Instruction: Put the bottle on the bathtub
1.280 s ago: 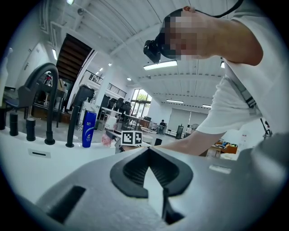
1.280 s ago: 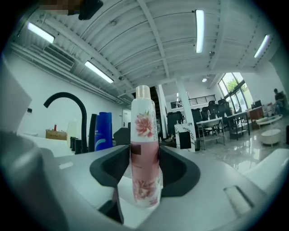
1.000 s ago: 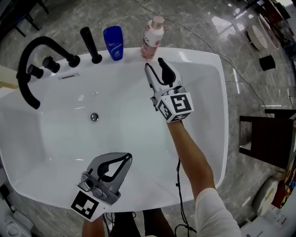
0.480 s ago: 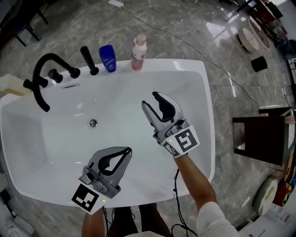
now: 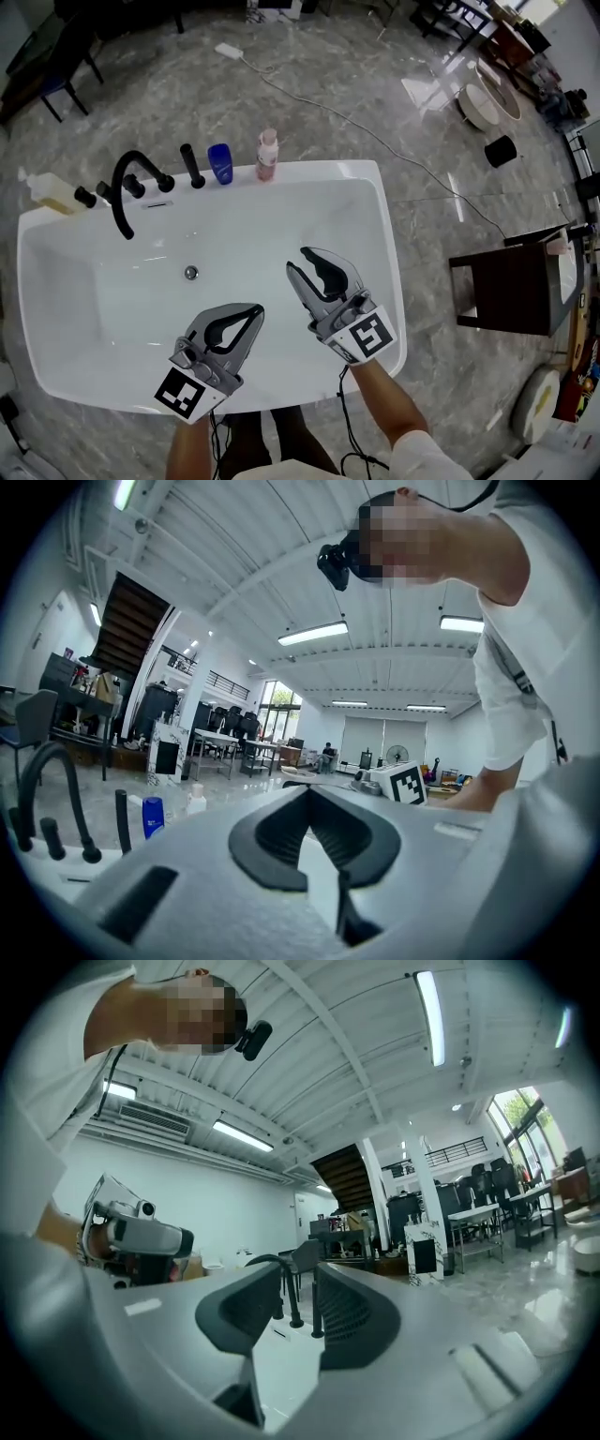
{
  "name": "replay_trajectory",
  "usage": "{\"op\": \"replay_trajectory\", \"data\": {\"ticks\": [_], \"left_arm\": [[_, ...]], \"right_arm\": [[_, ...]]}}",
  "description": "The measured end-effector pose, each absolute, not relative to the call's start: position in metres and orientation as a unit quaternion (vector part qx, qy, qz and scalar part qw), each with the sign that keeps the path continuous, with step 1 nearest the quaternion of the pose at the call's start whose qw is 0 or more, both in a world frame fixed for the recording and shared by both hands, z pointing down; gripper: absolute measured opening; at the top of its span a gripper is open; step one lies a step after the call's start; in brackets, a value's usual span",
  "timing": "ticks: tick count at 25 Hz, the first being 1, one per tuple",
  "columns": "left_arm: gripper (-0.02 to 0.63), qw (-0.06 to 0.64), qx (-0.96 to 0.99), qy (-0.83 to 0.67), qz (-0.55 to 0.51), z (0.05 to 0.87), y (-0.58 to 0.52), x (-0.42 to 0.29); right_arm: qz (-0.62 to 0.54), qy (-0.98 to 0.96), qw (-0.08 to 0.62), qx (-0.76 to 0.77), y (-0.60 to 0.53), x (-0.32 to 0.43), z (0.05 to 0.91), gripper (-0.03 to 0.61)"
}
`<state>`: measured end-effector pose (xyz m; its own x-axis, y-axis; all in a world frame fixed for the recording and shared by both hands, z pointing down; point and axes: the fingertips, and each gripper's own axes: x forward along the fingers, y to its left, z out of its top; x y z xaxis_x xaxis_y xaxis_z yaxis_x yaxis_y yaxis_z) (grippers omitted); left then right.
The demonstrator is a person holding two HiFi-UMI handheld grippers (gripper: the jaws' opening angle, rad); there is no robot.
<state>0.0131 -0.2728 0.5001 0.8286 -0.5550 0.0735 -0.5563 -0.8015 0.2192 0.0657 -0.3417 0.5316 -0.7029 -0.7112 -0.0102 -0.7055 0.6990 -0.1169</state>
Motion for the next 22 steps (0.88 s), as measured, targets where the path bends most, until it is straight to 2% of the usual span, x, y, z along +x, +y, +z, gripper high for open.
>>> {"op": "replay_trajectory", "data": {"ticks": [10,19,22], "left_arm": [[0.002,0.099,0.955,-0.281,-0.001,0.423,-0.241,0.013],[0.002,0.101,0.955,-0.279,0.016,0.393,-0.210,-0.002],[0.002,0.103,0.956,-0.274,0.027,0.383,-0.199,-0.006]], "right_arm": [[-0.041,0.910,0.014,-0.413,-0.291,0.074,0.436,0.129],[-0.065,0.888,0.025,-0.455,-0.235,0.081,0.373,0.126],[-0.063,0.882,0.033,-0.465,-0.217,0.088,0.350,0.082]]}}
